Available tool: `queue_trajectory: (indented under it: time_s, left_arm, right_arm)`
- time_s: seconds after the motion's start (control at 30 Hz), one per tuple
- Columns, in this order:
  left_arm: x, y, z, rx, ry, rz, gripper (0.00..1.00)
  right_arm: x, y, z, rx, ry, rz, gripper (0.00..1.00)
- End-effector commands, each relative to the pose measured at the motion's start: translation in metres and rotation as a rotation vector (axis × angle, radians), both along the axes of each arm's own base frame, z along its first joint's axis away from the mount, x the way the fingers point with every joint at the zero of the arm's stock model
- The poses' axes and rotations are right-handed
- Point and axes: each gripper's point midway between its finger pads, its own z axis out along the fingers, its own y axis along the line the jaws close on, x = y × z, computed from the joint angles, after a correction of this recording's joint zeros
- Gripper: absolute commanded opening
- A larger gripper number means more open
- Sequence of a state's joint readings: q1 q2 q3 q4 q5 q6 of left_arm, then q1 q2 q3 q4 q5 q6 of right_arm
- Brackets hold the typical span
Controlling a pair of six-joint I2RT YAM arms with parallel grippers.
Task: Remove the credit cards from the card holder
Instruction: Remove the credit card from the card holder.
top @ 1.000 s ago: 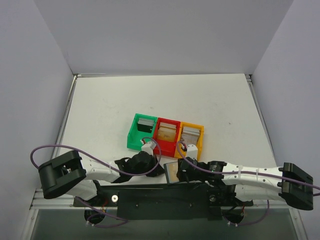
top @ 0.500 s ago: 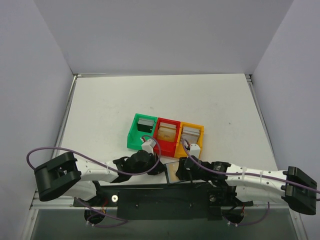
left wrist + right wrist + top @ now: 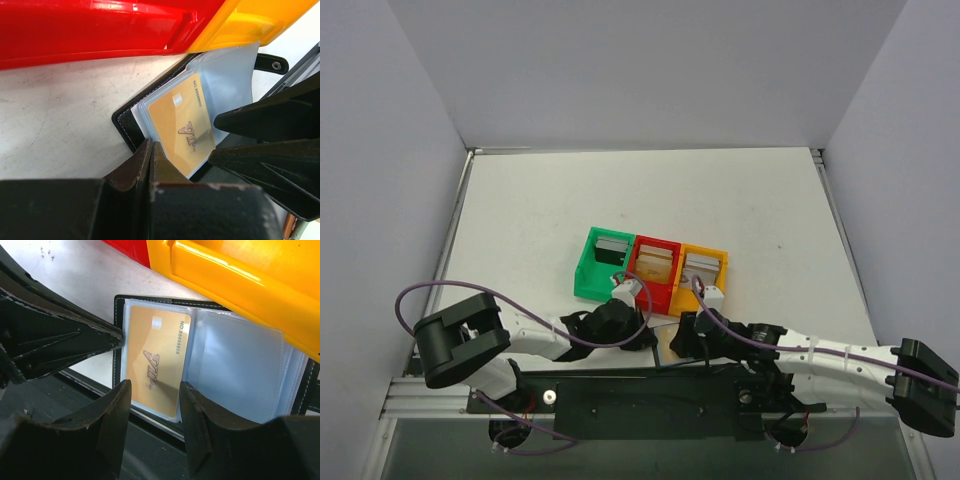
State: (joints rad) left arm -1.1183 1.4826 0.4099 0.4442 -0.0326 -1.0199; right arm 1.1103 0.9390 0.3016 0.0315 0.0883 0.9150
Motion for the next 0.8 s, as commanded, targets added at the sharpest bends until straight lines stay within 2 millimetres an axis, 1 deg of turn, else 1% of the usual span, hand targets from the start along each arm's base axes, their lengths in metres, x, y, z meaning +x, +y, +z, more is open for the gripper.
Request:
queue_trajectory:
  time_s: [0.0,0.2,0.47,0.77]
  left_arm:
    - [0.004,-0.016,0.015,-0.051,-0.033,-0.023,0.0]
    - [0.003,-0.015,0.01,-0.041,-0.026,-0.026,0.0]
    - [0.003,-0.014,0.004,-0.021,-0.017,-0.025,0.0]
    - [0.003,-0.015,-0.001,-0.008,-0.009,-0.024,0.0]
  right_arm:
    - [0.002,0.003,0.003,0.031,-0.001,-0.004,0.39]
    - [0.001,-0.001,-0.006,0.022,0.024,-0.016,0.39]
    - [0.002,-0.007,-0.011,0.031,0.04,-0.036,0.39]
    - [0.001,-0.001,-0.005,0.1,0.033,-0.032,0.39]
